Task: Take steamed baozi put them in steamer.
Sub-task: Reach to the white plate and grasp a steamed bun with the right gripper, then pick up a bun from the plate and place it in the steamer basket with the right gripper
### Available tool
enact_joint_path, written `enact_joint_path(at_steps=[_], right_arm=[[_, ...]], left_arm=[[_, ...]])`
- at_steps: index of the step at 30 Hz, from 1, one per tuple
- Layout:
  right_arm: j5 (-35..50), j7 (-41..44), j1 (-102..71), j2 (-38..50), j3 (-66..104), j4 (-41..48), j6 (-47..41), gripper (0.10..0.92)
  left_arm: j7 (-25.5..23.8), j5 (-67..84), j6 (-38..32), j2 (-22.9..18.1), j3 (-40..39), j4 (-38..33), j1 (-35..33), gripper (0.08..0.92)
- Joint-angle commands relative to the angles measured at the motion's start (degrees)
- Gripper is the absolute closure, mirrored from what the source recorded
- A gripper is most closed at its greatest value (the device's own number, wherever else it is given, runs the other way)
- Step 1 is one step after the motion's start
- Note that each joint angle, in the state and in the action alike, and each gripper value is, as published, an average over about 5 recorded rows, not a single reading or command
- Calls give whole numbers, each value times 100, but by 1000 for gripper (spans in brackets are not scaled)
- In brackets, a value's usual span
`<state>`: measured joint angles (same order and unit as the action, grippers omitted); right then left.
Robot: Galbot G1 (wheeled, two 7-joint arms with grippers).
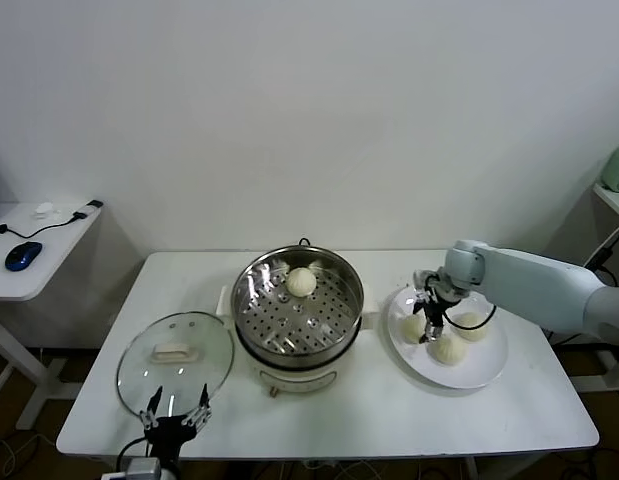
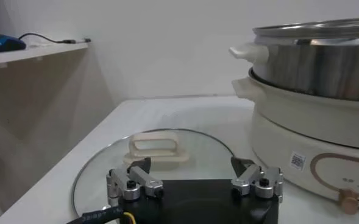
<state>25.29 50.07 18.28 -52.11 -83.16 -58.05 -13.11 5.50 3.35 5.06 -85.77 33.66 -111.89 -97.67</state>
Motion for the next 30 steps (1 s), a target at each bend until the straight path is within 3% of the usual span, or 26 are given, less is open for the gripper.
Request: enact_joint_path(at_steps=[1,7,11,18,24,30], right_arm=[[160,201,637,92,-207,-229,-24,326],[974,578,2407,149,-997,-609,62,330],[2144,695,3791,-101,-1677,-1126,-94,330],[4013,-273,4583,-1055,-1465,-2436,-1012,330],[4556,-949,3788,-2215,-892,-2508,-1575,330],[4303,-1276,2953,-3016,-938,-1894,-1762,330]], left_arm=[[2,-9,12,-11,-5,-64,-25,177],[4,-18,16,-12,-16,-115,-60,177],[3,-14,34,2,-35,-146,-56,177],[20,-25,45,11,-125,-170,-8,177],[23,-36,41,2,-171,-219,0,177],[28,-36,37,10,-133,-220,16,177]])
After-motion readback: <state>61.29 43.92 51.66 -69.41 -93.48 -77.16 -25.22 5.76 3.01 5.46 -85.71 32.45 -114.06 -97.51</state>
